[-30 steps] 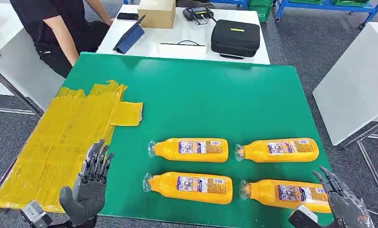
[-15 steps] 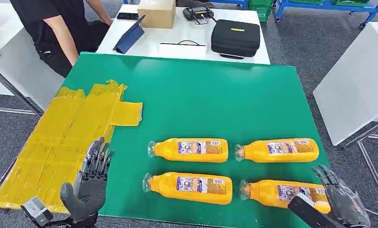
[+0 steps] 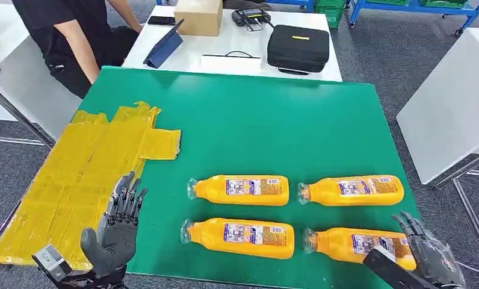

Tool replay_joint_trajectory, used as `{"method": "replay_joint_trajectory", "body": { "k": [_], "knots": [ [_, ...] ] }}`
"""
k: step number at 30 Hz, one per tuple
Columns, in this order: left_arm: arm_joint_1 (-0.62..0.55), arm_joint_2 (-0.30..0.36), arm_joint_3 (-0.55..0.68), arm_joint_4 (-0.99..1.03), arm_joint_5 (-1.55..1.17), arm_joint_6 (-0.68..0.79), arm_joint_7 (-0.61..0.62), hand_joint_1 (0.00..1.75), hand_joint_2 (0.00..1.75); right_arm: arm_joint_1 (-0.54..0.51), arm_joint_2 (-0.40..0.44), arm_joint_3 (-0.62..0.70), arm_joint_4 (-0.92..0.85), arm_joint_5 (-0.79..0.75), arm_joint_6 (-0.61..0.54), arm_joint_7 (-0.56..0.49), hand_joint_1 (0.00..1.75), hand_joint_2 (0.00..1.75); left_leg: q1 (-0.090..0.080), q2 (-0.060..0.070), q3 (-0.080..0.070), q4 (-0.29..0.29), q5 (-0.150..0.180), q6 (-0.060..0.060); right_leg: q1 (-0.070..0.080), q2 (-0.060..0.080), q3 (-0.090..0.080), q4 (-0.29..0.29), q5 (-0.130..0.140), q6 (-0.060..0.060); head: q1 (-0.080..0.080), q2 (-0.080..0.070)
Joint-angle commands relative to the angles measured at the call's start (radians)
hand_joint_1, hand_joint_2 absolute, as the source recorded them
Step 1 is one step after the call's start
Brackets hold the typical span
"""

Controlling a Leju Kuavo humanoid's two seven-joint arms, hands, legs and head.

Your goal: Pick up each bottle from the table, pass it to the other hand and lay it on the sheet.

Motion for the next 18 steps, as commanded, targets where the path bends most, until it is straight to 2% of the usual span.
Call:
{"method": "replay_joint_trajectory", "body": {
  "k": [1,12,18],
  "knots": [
    [-0.022,0.011,0.004,0.061,0.0,0.0,0.003,0.0,0.0,-0.038,-0.038,0.096,0.134,0.007,0.017,0.036,0.0,1.75,0.001,0.003,0.006,-0.001,-0.002,-0.003,0.002,-0.003,0.006,-0.002,-0.001,-0.003,0.0,0.0],
    [-0.02,0.01,0.008,0.058,0.0,-0.001,0.003,0.0,0.0,-0.05,-0.041,0.109,0.148,0.006,0.013,0.041,0.0,1.75,0.001,0.003,0.005,-0.001,-0.002,-0.003,0.002,-0.002,0.005,-0.002,-0.001,-0.003,0.0,0.0],
    [-0.022,0.004,0.018,0.059,0.001,-0.01,0.008,0.0,0.0,-0.1,-0.073,0.158,0.23,0.017,0.006,0.065,0.0,1.75,0.001,0.006,0.006,-0.001,-0.002,-0.003,0.002,-0.001,0.006,-0.002,0.0,-0.003,0.0,0.0]
  ]
}}
